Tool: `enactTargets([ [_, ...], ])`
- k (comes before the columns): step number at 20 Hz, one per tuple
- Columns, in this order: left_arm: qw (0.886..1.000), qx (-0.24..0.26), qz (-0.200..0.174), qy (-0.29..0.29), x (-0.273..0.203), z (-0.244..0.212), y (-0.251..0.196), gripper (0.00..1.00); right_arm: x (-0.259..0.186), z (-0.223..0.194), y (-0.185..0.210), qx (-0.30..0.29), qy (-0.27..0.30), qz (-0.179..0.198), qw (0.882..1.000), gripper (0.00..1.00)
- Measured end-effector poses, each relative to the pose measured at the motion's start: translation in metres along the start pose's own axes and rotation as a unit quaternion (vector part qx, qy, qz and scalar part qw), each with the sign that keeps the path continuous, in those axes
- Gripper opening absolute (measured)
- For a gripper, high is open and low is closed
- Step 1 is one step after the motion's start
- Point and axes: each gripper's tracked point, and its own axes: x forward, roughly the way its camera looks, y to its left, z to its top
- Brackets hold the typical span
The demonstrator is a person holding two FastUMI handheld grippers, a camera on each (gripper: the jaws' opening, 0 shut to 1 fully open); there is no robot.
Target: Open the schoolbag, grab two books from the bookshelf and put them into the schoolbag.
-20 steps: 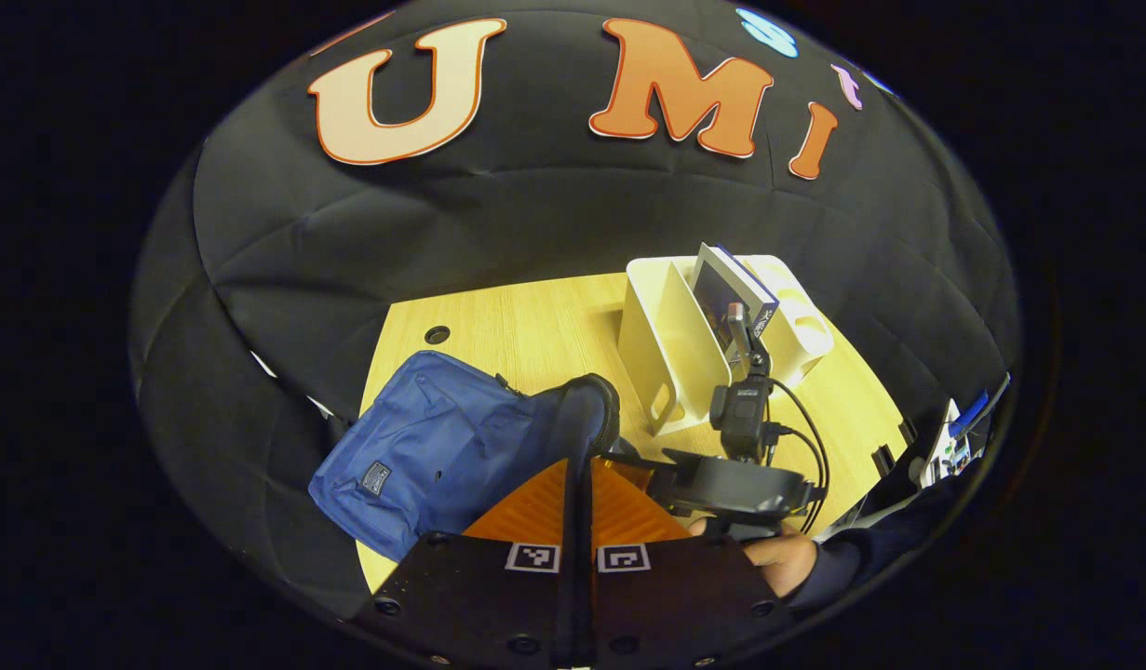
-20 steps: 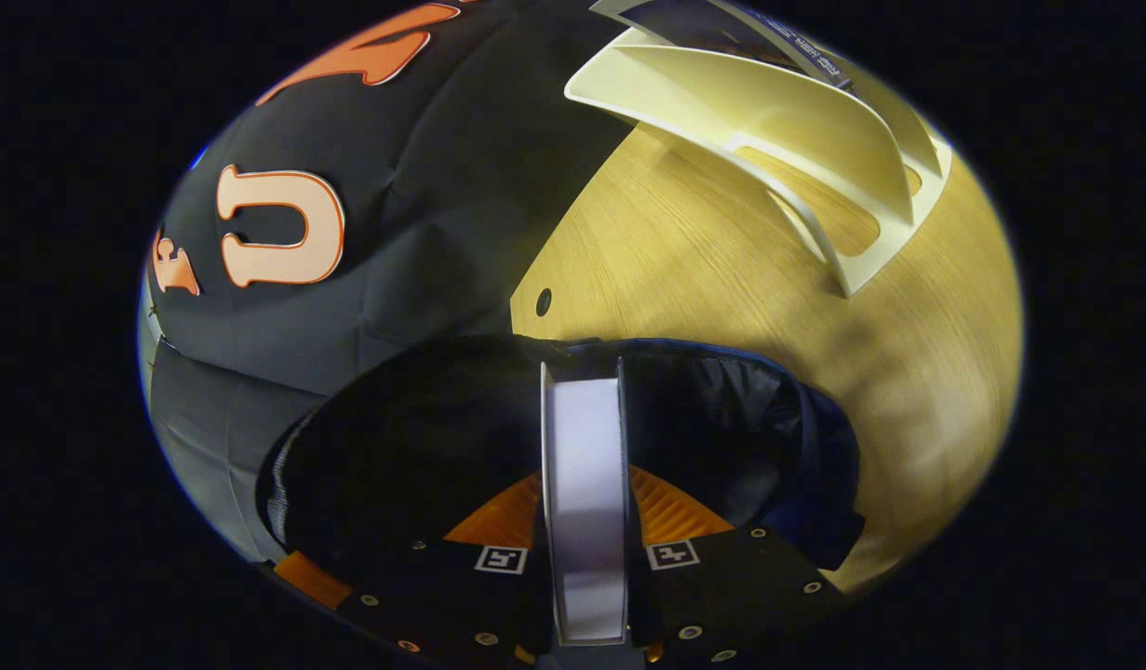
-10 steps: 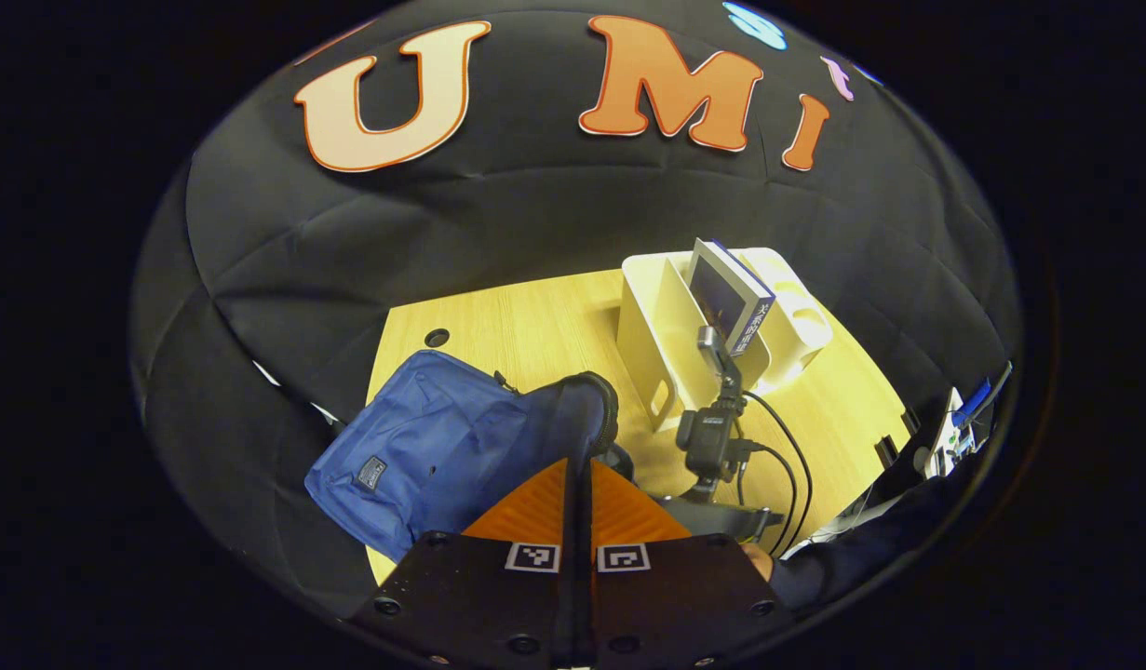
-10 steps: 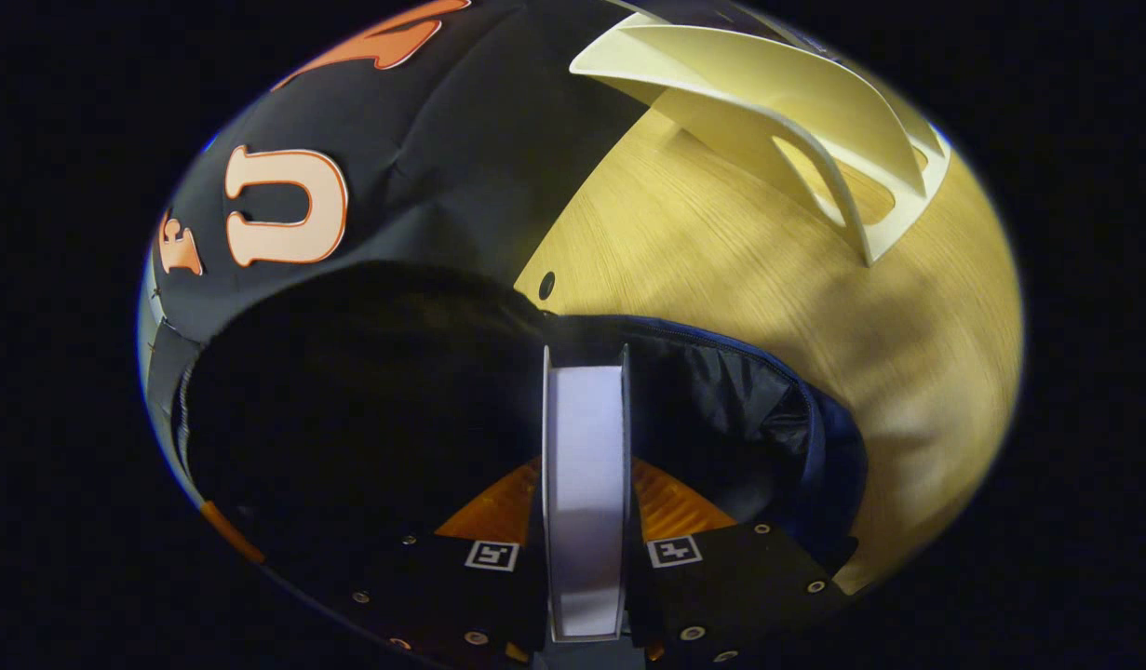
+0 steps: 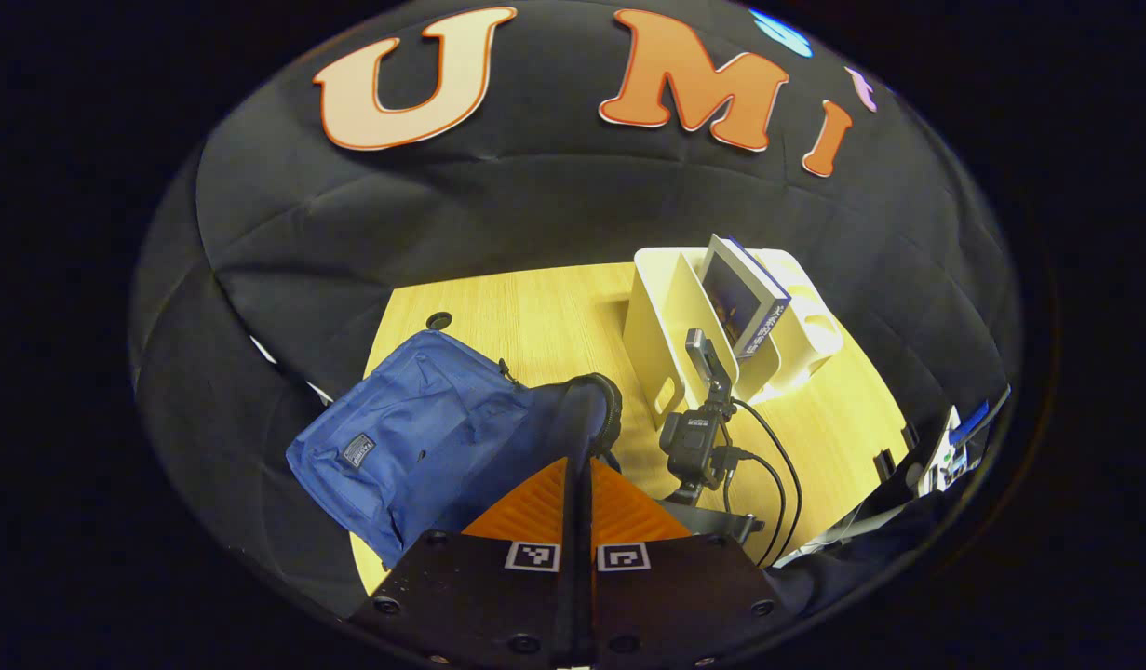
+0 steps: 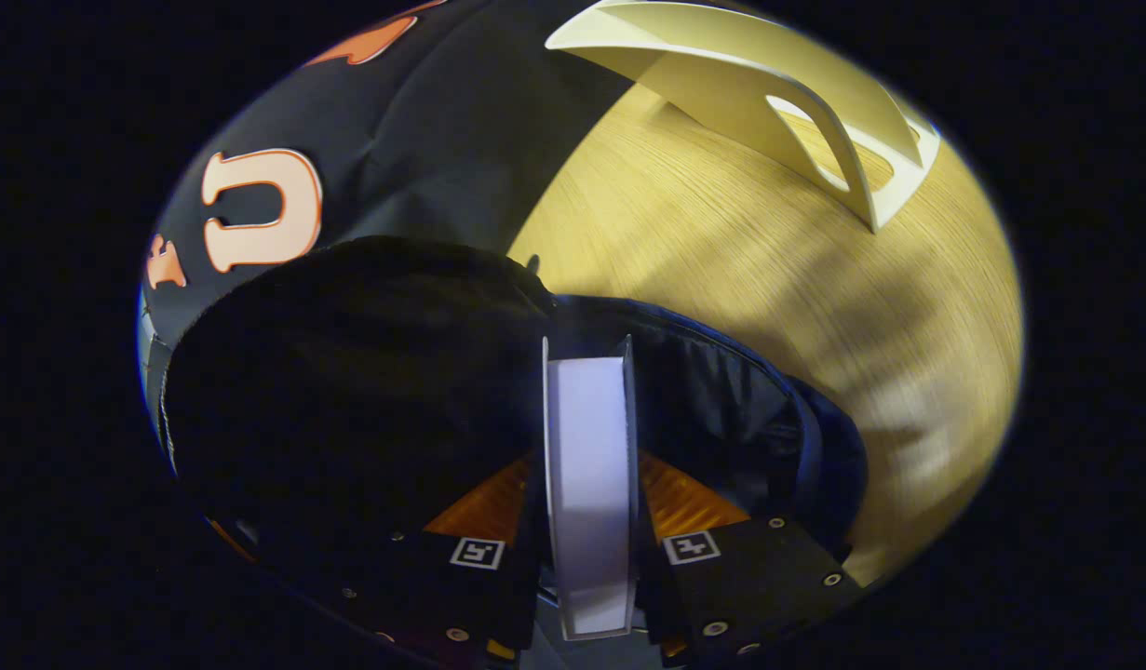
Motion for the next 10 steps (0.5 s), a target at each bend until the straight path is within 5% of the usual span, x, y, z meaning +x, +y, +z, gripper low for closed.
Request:
enactTargets([
  [2, 1.0, -0.002, 0.003, -0.003, 0.004, 0.0, 0.004, 0.0, -0.007, -0.012, -0.002, 0.013, 0.042, -0.008, 0.999, 0.57],
  [10, 1.0, -0.026, -0.006, -0.002, 0.011, -0.008, -0.001, 0.0, -0.039, -0.014, -0.024, 0.002, 0.09, -0.066, 0.994, 0.59],
])
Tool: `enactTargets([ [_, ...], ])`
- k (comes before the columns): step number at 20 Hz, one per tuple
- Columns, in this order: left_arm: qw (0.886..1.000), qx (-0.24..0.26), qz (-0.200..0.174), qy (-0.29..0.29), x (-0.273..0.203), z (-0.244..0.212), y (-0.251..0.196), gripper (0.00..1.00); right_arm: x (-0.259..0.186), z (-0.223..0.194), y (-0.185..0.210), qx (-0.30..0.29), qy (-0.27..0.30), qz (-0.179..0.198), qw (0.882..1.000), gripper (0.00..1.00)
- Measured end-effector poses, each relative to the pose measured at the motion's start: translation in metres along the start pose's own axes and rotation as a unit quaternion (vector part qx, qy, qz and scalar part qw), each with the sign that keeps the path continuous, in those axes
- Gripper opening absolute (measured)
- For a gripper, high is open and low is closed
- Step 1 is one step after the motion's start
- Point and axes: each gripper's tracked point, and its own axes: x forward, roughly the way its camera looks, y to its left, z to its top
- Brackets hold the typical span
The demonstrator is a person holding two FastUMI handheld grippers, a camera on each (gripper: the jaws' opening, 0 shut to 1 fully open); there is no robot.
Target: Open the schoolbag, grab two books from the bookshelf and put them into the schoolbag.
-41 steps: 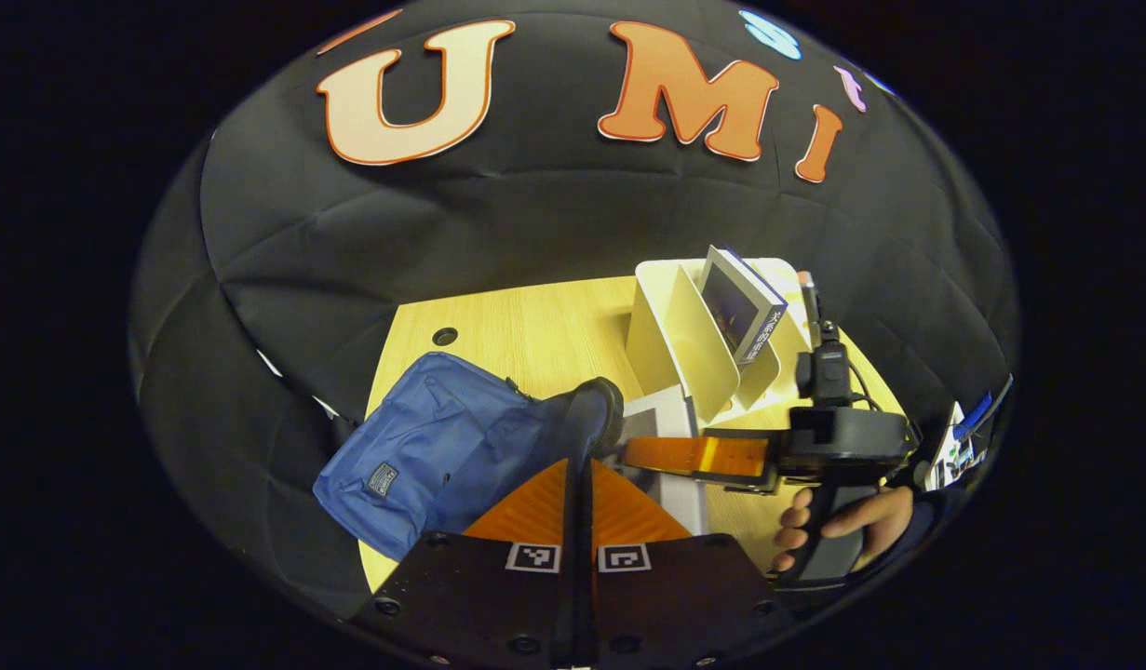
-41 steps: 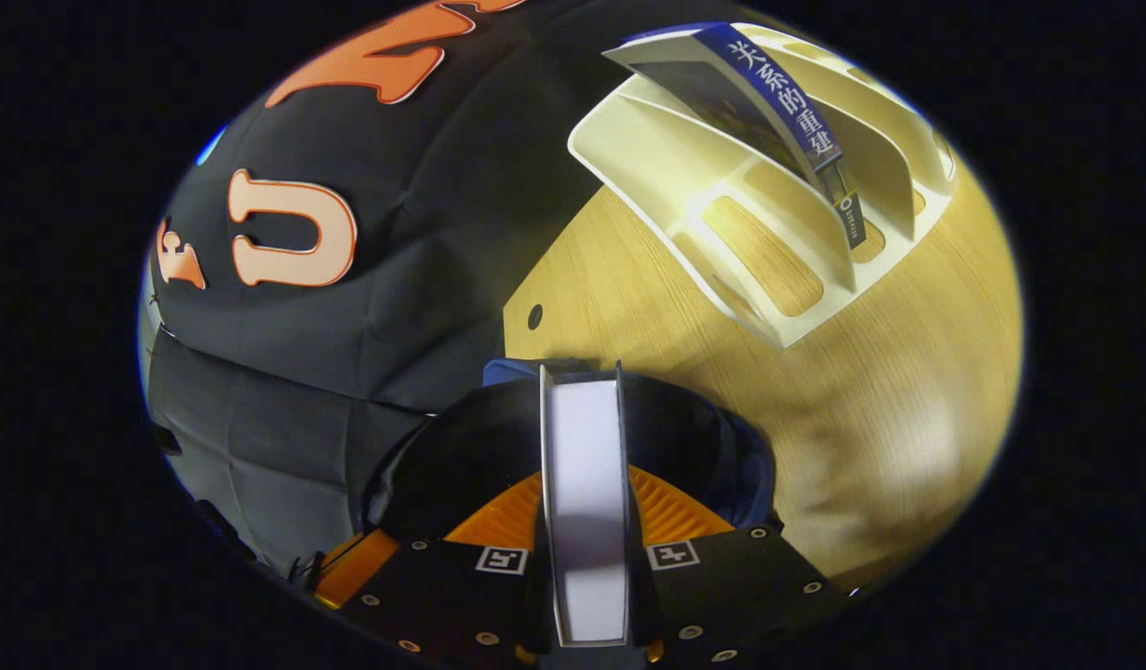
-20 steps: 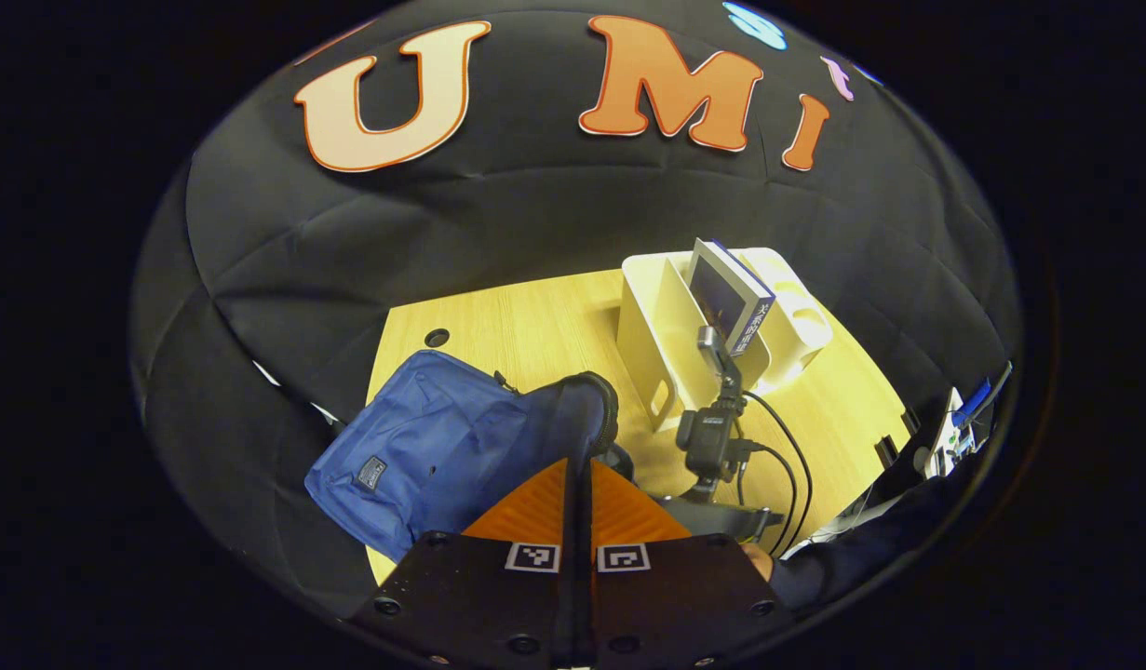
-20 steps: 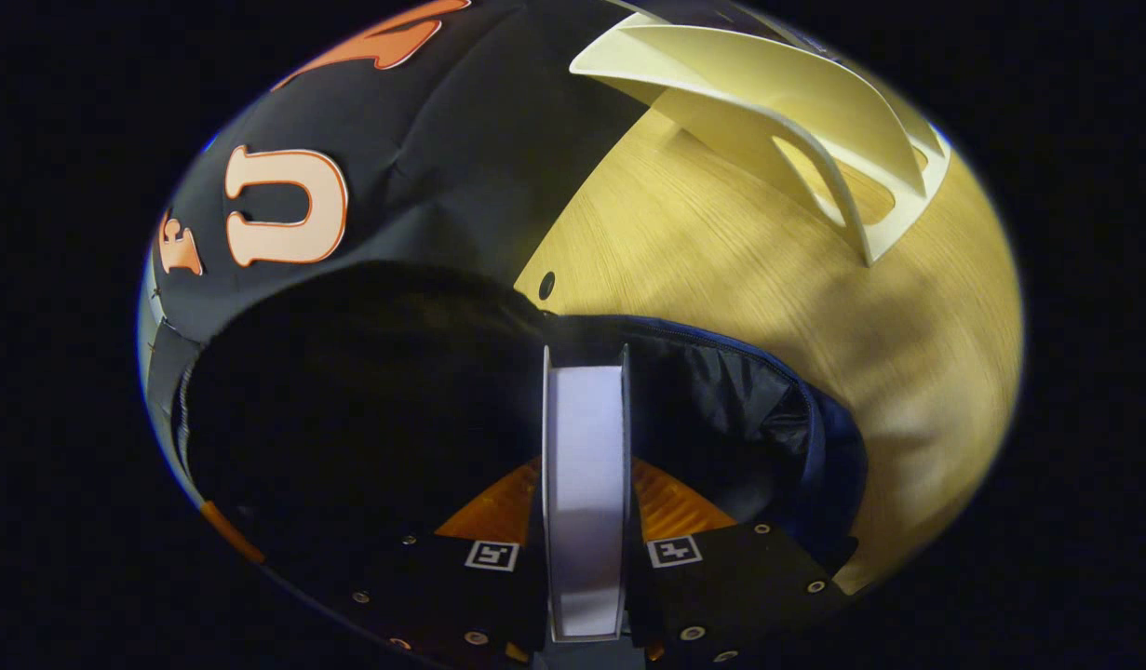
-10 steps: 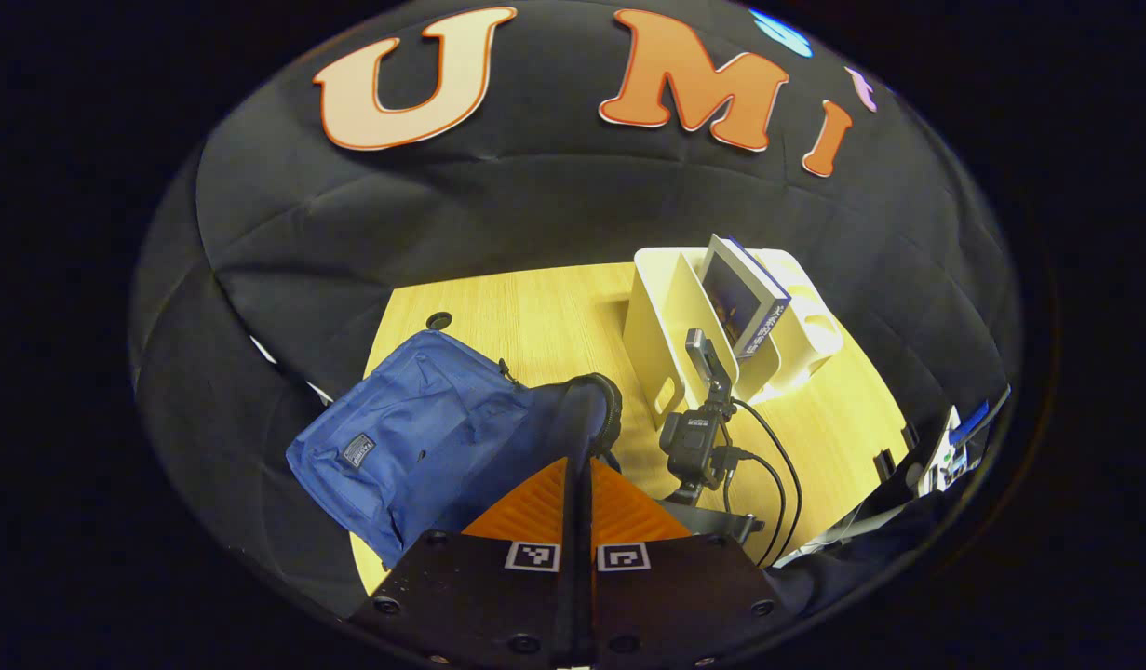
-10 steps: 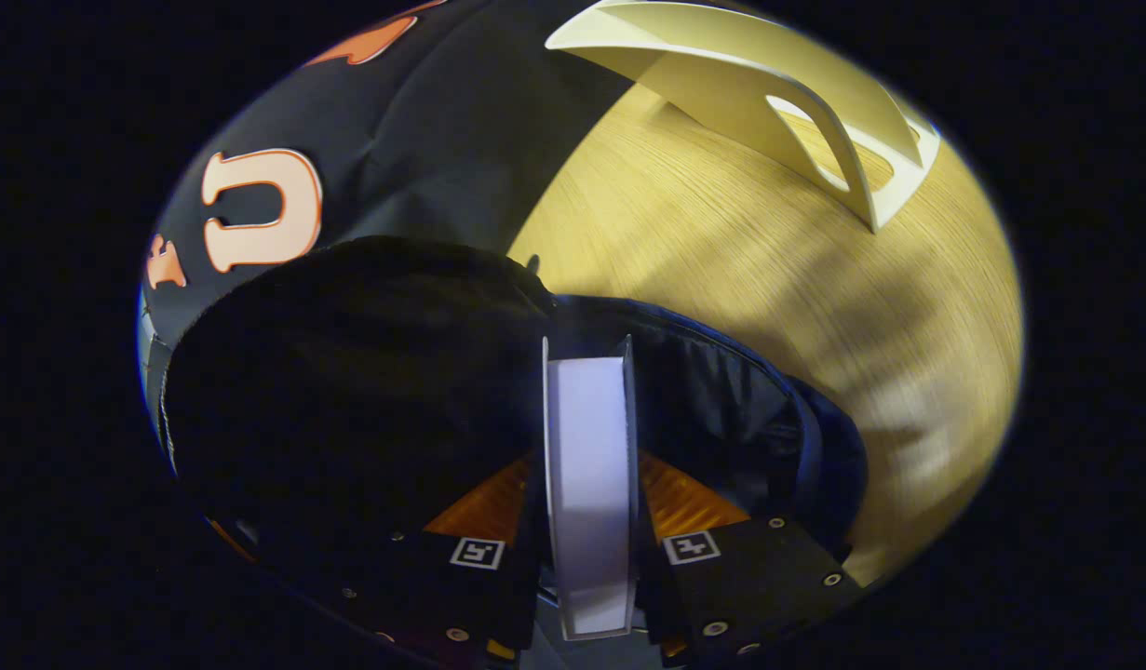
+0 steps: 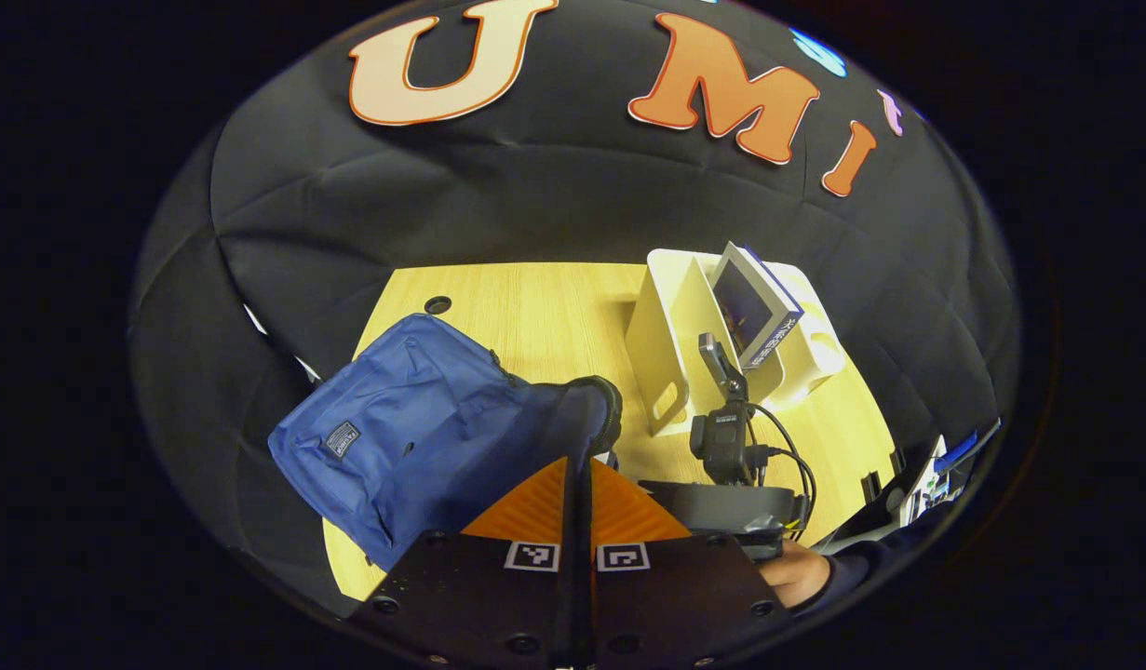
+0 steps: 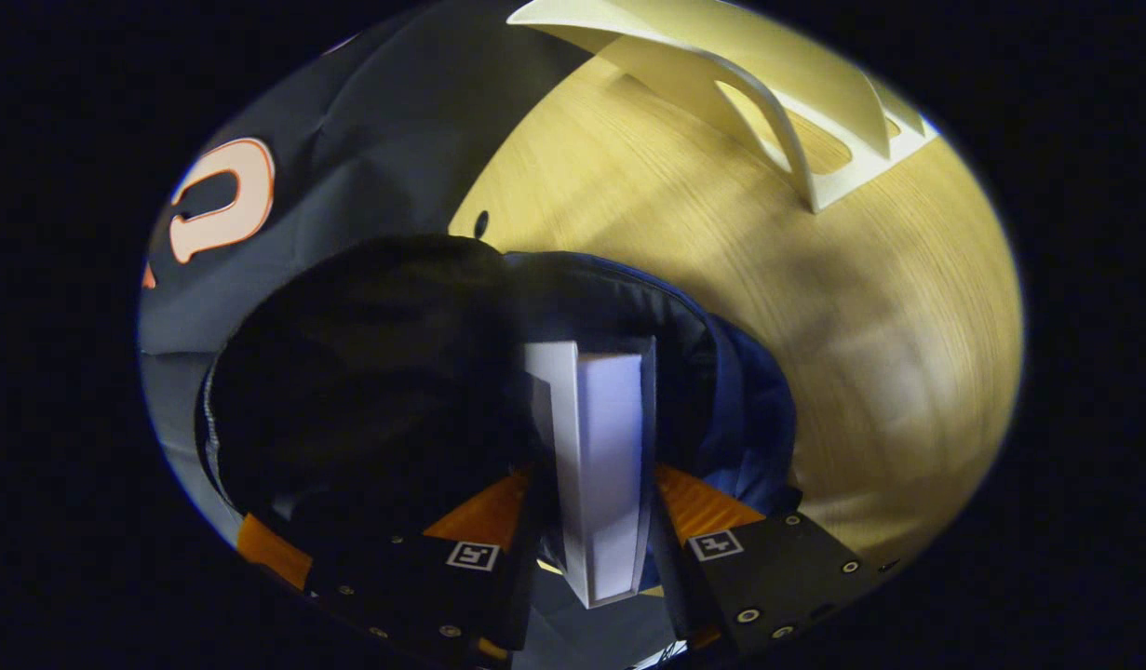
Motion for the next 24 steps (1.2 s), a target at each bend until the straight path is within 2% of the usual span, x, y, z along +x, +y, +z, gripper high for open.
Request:
enactTargets([
  [2, 1.0, 0.001, 0.001, -0.003, 0.0, 0.0, 0.0, 0.01, -0.01, -0.002, -0.008, -0.009, 0.005, -0.016, 1.0, 0.59],
  [3, 1.0, 0.001, 0.001, -0.001, 0.0, -0.002, 0.001, 0.0, -0.013, -0.005, -0.011, -0.012, 0.01, -0.031, 0.999, 0.42],
  [4, 1.0, 0.001, 0.002, -0.002, 0.001, -0.001, 0.0, 0.01, -0.02, -0.009, -0.015, -0.022, 0.024, -0.044, 0.999, 0.59],
  [6, 1.0, 0.006, 0.004, -0.004, 0.001, -0.001, -0.001, 0.01, -0.03, -0.008, -0.019, -0.034, 0.027, -0.055, 0.998, 0.59],
  [9, 1.0, 0.004, 0.0, 0.0, 0.002, -0.005, -0.004, 0.0, -0.04, -0.012, -0.02, -0.032, 0.041, -0.053, 0.997, 0.58],
  [11, 1.0, -0.002, -0.001, 0.001, 0.004, -0.007, -0.005, 0.0, -0.032, -0.017, -0.023, -0.044, 0.056, -0.05, 0.996, 0.58],
  [15, 1.0, -0.004, -0.006, 0.006, 0.005, -0.013, -0.009, 0.0, -0.011, -0.019, -0.028, -0.025, 0.059, -0.041, 0.997, 0.56],
  [20, 1.0, -0.001, -0.01, 0.015, 0.005, -0.017, -0.011, 0.0, -0.007, -0.013, -0.023, 0.014, 0.058, 0.003, 0.998, 0.57],
  [24, 1.0, -0.001, -0.007, 0.016, 0.008, -0.016, -0.011, 0.0, -0.02, -0.011, -0.015, 0.02, 0.062, 0.02, 0.998, 0.57],
])
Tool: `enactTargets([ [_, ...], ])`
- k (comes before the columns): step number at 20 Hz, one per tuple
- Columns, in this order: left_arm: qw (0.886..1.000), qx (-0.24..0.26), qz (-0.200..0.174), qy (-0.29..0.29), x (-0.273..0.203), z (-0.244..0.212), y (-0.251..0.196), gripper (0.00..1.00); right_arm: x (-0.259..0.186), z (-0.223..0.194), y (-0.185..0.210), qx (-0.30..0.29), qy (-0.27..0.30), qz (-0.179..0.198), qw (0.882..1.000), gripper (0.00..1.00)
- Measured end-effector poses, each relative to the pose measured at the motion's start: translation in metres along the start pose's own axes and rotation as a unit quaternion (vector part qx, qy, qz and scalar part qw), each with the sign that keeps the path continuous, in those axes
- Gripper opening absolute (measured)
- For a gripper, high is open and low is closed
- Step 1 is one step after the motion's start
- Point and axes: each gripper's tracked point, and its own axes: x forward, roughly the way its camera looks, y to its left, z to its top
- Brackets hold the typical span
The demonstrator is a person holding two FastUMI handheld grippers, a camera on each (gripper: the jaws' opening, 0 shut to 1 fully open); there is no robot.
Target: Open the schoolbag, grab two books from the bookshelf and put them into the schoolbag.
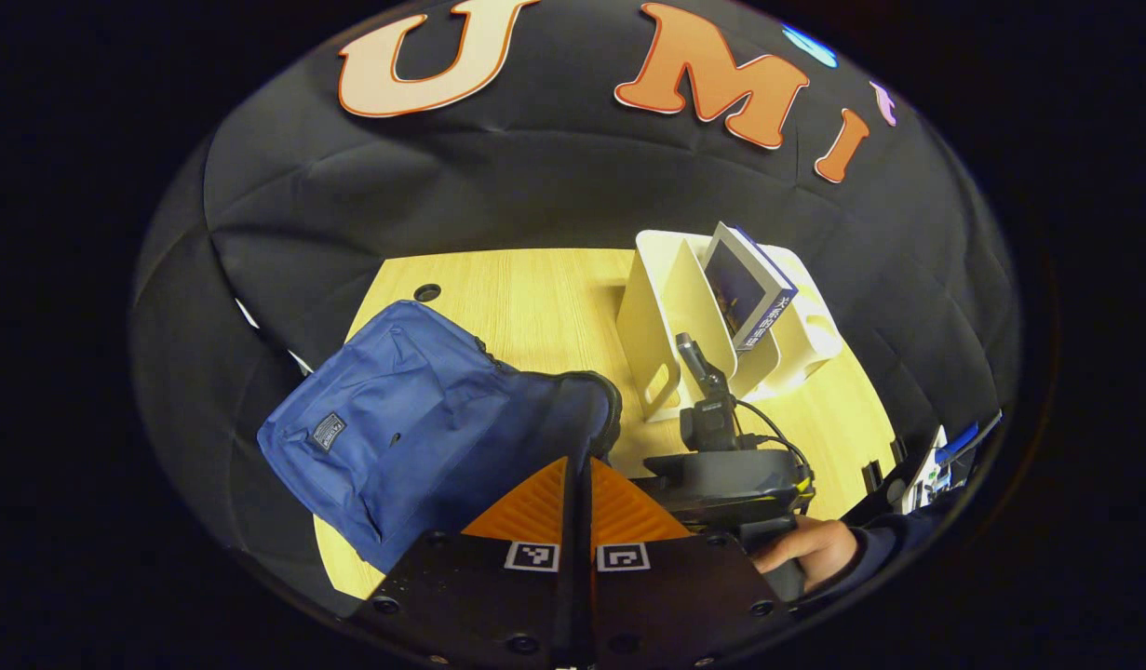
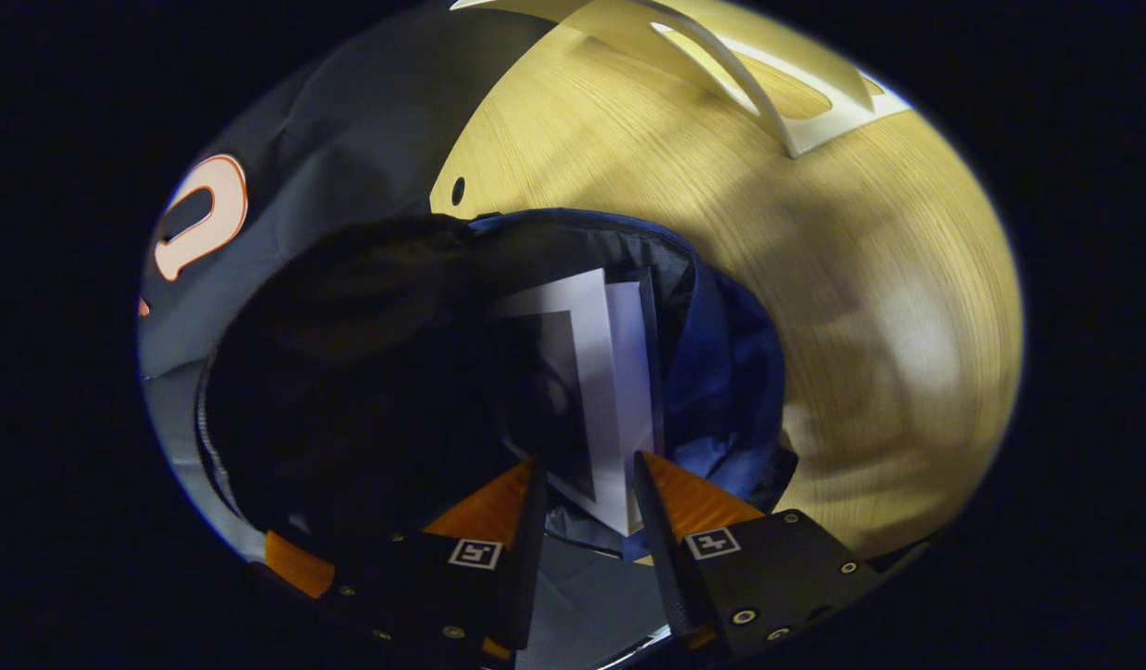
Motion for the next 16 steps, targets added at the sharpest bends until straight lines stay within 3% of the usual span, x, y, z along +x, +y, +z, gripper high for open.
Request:
enactTargets([
  [3, 1.0, -0.006, -0.001, 0.0, 0.0, -0.001, 0.003, 0.01, -0.036, 0.009, 0.001, -0.024, -0.026, -0.01, 0.999, 0.57],
  [7, 1.0, -0.005, -0.003, 0.005, 0.005, -0.003, 0.001, 0.0, -0.107, 0.037, -0.022, -0.089, -0.095, -0.057, 0.99, 0.55],
  [13, 1.0, -0.007, 0.0, 0.012, 0.017, -0.01, -0.006, 0.01, -0.201, 0.094, -0.045, -0.166, -0.181, -0.132, 0.96, 0.59],
  [16, 1.0, -0.01, 0.003, 0.012, 0.019, -0.011, -0.008, 0.0, -0.251, 0.128, -0.045, -0.228, -0.215, -0.183, 0.932, 0.59],
])
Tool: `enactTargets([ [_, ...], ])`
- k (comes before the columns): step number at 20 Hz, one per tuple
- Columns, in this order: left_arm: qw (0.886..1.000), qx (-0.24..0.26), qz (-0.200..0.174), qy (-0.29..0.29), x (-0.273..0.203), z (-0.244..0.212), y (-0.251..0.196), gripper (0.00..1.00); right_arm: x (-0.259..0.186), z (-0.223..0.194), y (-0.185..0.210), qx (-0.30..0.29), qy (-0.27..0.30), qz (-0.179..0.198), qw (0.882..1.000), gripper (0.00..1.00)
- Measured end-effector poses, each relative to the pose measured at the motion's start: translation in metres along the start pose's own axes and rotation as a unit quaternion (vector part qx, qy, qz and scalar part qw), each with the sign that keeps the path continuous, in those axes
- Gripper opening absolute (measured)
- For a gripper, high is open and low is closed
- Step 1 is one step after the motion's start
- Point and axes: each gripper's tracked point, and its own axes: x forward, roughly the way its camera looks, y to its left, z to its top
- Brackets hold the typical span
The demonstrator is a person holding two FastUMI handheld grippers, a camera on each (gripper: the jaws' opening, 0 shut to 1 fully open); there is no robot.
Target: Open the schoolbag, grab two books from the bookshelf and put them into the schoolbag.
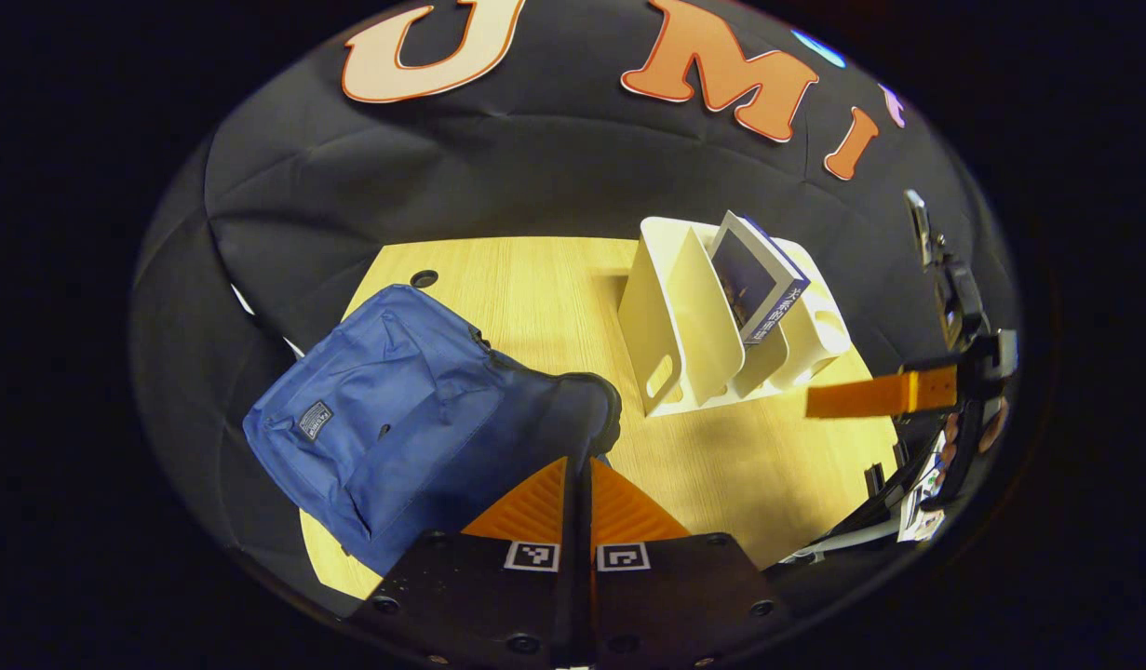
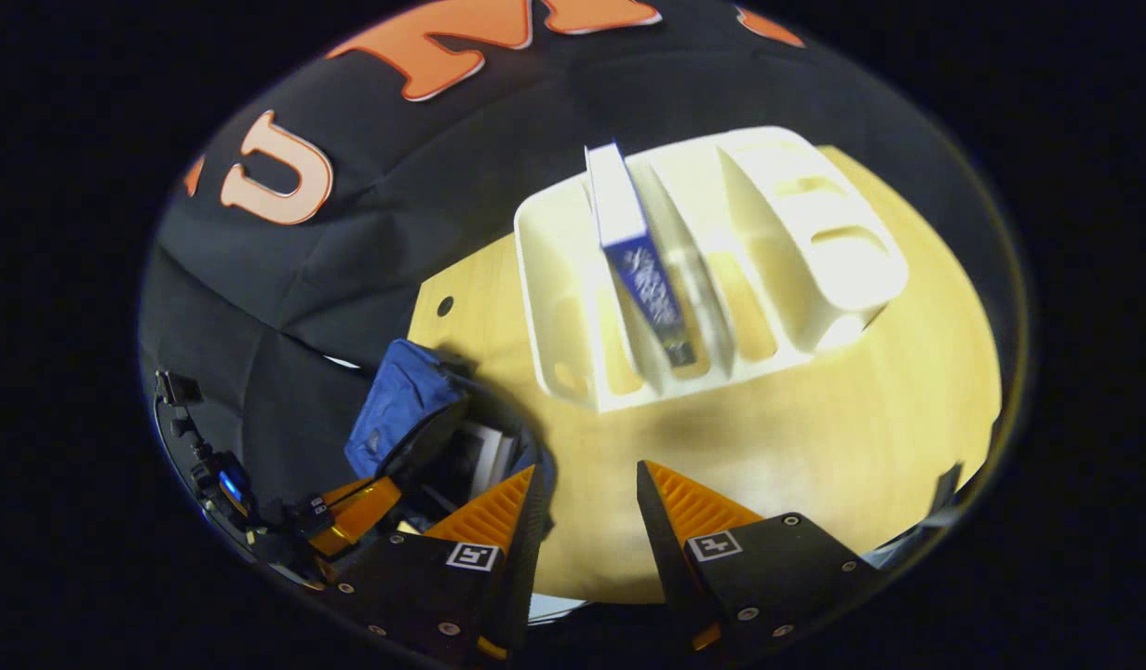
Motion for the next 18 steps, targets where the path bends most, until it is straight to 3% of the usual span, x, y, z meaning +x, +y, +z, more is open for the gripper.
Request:
enactTargets([
  [4, 1.0, -0.005, 0.003, -0.007, 0.0, 0.003, 0.0, 0.0, -0.021, 0.061, -0.018, -0.052, -0.019, -0.04, 0.998, 0.59],
  [7, 1.0, -0.011, 0.004, -0.016, -0.002, 0.002, 0.0, 0.0, -0.026, 0.093, -0.009, -0.051, -0.009, -0.033, 0.998, 0.59],
  [12, 0.999, -0.022, 0.005, -0.029, -0.005, 0.004, 0.001, 0.01, 0.0, 0.13, 0.01, -0.073, 0.024, -0.034, 0.996, 0.59],
  [15, 0.999, -0.035, 0.004, -0.038, -0.007, 0.004, 0.002, 0.01, 0.026, 0.14, 0.008, -0.084, 0.054, -0.054, 0.993, 0.6],
  [16, 0.998, -0.039, 0.003, -0.041, -0.007, 0.004, 0.002, 0.0, 0.036, 0.142, 0.008, -0.084, 0.061, -0.062, 0.993, 0.75],
  [17, 0.998, -0.044, 0.001, -0.042, -0.007, 0.002, 0.003, 0.0, 0.043, 0.139, 0.003, -0.086, 0.075, -0.071, 0.991, 0.6],
  [18, 0.998, -0.048, 0.0, -0.043, -0.008, 0.001, 0.003, 0.01, 0.049, 0.14, -0.001, -0.088, 0.077, -0.084, 0.99, 0.59],
])
